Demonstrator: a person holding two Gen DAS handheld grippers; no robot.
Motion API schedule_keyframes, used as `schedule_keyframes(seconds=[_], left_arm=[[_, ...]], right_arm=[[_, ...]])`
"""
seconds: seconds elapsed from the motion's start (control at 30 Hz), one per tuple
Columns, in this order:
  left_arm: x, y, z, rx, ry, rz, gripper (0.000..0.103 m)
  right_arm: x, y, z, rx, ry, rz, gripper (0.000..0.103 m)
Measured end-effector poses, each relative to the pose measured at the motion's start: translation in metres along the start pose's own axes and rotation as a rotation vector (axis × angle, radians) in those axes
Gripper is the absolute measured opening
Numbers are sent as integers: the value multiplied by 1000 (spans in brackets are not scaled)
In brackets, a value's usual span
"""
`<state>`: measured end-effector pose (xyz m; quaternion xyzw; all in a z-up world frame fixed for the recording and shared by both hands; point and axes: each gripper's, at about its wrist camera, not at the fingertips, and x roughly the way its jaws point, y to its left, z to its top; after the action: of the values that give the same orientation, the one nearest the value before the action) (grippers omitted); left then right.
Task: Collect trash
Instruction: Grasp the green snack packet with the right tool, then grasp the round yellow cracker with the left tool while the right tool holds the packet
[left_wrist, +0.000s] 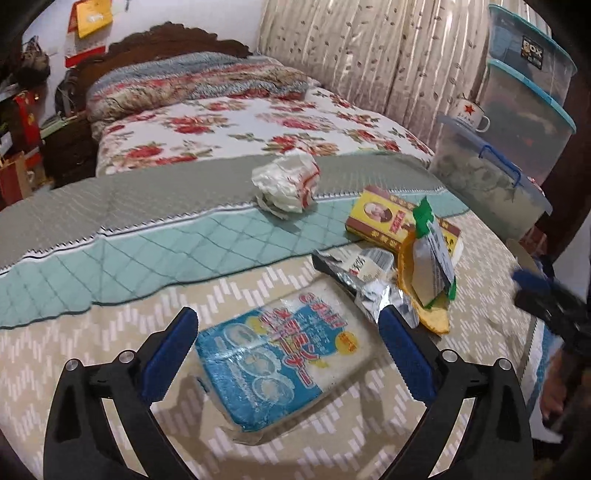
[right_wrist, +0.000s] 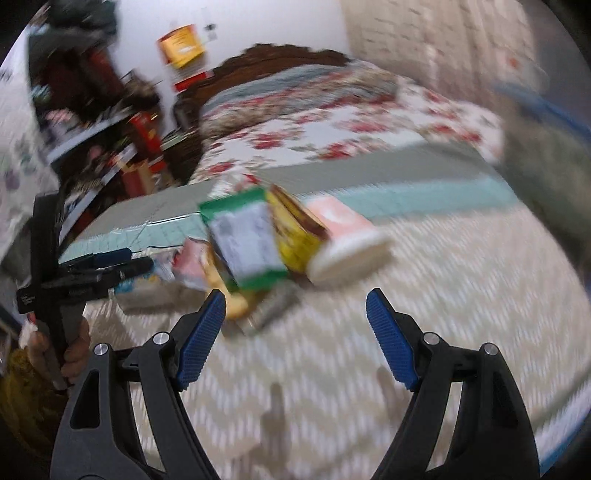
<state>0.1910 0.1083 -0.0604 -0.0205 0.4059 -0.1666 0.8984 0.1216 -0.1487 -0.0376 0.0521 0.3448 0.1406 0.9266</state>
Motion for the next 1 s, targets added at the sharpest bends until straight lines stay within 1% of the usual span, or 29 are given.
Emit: schedule_keyframes(seconds=[0.07, 0.13, 0.17, 0.2, 0.23, 0.27, 0.3, 0.4, 0.5, 0.57, 0.67, 0.73, 0.83, 0.9, 0.93, 0.97, 1.0], left_arm=[[0, -2, -2, 16, -1, 5, 94], [-1, -5, -5, 35, -3, 2, 94], [-1, -7, -6, 43, -2, 7, 94], [-1, -9, -6, 47, -1, 12, 94], [-1, -9, -6, 50, -1, 16, 94], [-1, -9, -6, 46, -2, 23, 94], [-2, -8, -6, 39, -3, 30, 94], [-9, -3, -7, -1, -16, 31, 94], [-25, -3, -7, -27, -60, 25, 94], [-37, -9, -7, -21, -91, 17, 94], [-48, -27, -5, 19, -123, -9, 94], [-45, -45, 3, 66, -115, -36, 94], [-28, -71, 20, 133, -82, -47, 91], [-11, -88, 30, 182, -50, -60, 83], [2, -95, 37, 202, -15, -60, 81], [11, -99, 40, 211, 15, -58, 74], [29, -105, 46, 221, 74, -60, 63]], right_arm=[[22, 13, 12, -72, 24, 10, 79], [38, 21, 19, -105, 46, 11, 79], [47, 25, 22, -123, 59, 19, 76], [55, 28, 24, -140, 71, 25, 71], [60, 30, 24, -150, 87, 31, 50], [66, 31, 23, -157, 115, 44, 38], [67, 32, 22, -155, 126, 52, 37], [46, 28, 11, -138, 78, 64, 32], [22, 17, -4, -92, 46, 76, 30], [10, 9, -14, -65, 38, 74, 29], [-4, -4, -31, -16, 50, 79, 28], [-11, -12, -44, 14, 59, 67, 28], [-18, -25, -58, 56, 68, 56, 28], [-21, -32, -63, 81, 68, 51, 28], [-23, -37, -66, 100, 68, 48, 28], [-25, -40, -67, 109, 67, 47, 28], [-26, -42, -68, 116, 66, 47, 28]])
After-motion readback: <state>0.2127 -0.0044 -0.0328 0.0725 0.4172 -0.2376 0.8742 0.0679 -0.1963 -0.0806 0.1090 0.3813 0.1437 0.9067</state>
